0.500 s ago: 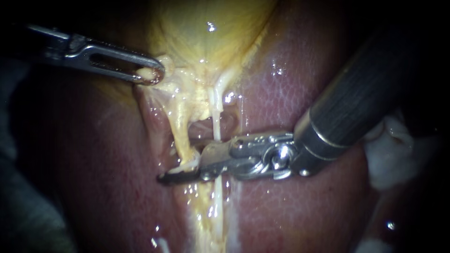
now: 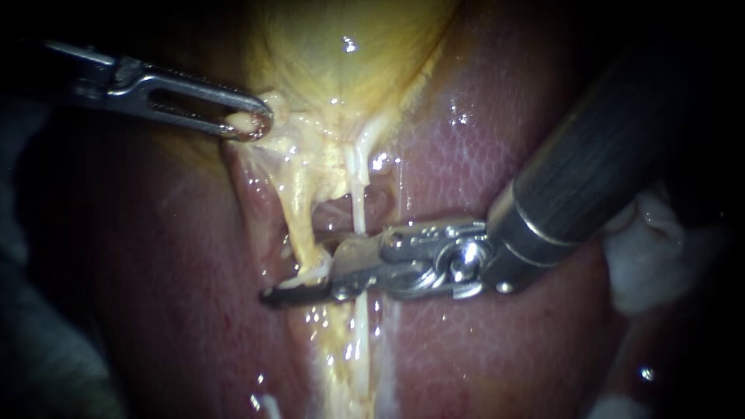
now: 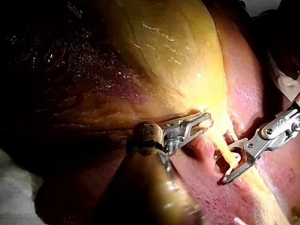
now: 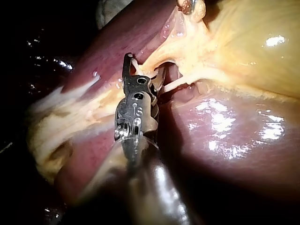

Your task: Clipping first clip left tube

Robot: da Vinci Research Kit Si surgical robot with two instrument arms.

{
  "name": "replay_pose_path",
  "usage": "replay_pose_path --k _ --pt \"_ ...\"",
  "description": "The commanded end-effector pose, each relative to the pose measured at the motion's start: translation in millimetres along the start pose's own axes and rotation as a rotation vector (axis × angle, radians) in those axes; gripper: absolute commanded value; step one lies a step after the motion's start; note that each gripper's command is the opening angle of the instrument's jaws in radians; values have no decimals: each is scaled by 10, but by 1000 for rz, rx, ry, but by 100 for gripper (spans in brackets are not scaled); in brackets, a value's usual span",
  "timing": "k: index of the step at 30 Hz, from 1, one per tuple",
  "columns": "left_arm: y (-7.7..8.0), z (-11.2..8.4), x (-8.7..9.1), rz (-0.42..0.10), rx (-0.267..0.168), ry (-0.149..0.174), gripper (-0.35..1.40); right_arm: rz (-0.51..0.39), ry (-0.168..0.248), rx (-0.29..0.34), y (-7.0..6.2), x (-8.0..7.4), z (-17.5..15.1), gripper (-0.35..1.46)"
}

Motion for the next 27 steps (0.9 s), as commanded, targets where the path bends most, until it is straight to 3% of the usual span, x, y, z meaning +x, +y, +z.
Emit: replay_pose_path --k 1,27 --pt "0 0 0 0 0 0 -35 1 0 1 0 0 -2 50" --pt "0 -2 -1 0 0 0 -35 21 21 45 6 20 -51 50"
